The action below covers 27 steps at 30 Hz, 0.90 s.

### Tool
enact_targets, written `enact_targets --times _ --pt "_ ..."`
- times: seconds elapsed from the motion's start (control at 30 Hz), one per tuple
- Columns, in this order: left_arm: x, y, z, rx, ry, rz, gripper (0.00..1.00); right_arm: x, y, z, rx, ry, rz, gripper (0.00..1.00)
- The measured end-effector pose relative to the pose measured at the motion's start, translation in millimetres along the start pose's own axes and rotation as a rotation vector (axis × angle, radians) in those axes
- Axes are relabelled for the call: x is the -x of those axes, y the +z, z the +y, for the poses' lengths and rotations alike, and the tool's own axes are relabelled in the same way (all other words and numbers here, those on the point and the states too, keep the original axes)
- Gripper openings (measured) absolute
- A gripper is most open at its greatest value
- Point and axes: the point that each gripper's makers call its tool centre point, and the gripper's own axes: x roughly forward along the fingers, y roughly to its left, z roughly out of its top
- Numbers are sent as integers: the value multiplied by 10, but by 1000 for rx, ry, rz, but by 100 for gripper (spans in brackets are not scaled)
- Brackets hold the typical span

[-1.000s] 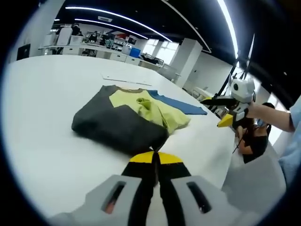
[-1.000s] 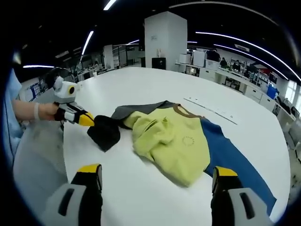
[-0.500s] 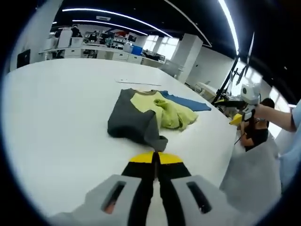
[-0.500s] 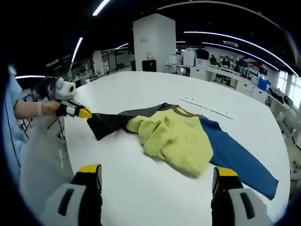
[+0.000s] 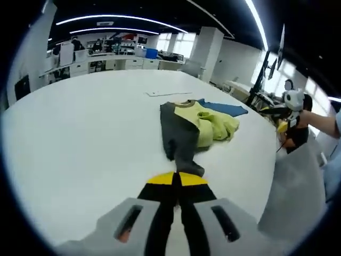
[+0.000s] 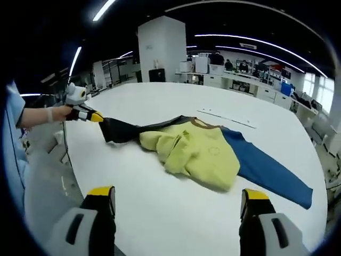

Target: Fold the garment on the visible template until the final outline fits inside the template.

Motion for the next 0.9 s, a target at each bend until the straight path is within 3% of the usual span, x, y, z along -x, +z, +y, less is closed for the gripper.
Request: enact_targets --times 0.27,0.63,0.9 --pt "-18 -76 569 -5 23 41 0 8 -8 4 -27 -50 16 99" --pt "-62 -41 982 -32 30 67 0 81 135 104 12 -84 -23 100" --pt "-137 -98 1471 -54 64 105 0 51 55 161 30 -97 23 100"
